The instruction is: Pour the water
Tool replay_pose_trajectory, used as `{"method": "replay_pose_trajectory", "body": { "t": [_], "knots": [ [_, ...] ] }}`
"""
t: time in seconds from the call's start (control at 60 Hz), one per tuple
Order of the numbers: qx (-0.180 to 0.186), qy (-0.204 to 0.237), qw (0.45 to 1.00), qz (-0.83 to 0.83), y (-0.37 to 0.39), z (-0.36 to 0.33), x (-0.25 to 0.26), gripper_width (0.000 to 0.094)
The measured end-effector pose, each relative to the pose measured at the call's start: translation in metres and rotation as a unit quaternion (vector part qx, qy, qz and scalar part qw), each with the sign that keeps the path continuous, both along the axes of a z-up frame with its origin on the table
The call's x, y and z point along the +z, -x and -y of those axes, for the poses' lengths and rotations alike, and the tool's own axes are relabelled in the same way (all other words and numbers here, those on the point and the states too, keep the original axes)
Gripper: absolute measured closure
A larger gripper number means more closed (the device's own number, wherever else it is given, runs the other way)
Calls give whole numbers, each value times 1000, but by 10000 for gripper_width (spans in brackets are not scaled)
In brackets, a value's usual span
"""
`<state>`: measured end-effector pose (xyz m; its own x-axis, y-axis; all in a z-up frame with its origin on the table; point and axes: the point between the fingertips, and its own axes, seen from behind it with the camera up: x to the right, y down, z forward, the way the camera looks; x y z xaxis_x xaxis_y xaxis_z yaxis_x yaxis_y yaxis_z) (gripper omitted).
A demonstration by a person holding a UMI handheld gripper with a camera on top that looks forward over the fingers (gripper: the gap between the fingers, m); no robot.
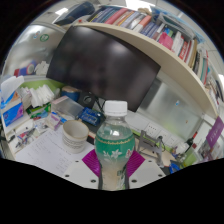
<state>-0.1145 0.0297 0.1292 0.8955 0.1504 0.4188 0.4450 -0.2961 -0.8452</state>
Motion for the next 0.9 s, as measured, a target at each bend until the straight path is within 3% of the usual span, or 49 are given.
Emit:
{"method": "replay_pose_trajectory", "body": {
  "t": [0.217,0.467,0.717,0.9],
  "knots": [
    [69,46,956,281,-10,-69,-11,642],
    [147,49,833,530,-11,-110,-14,641],
    [176,37,720,670,-9,-137,-8,641],
    [176,32,708,683,-2,-136,-5,641]
  ]
}}
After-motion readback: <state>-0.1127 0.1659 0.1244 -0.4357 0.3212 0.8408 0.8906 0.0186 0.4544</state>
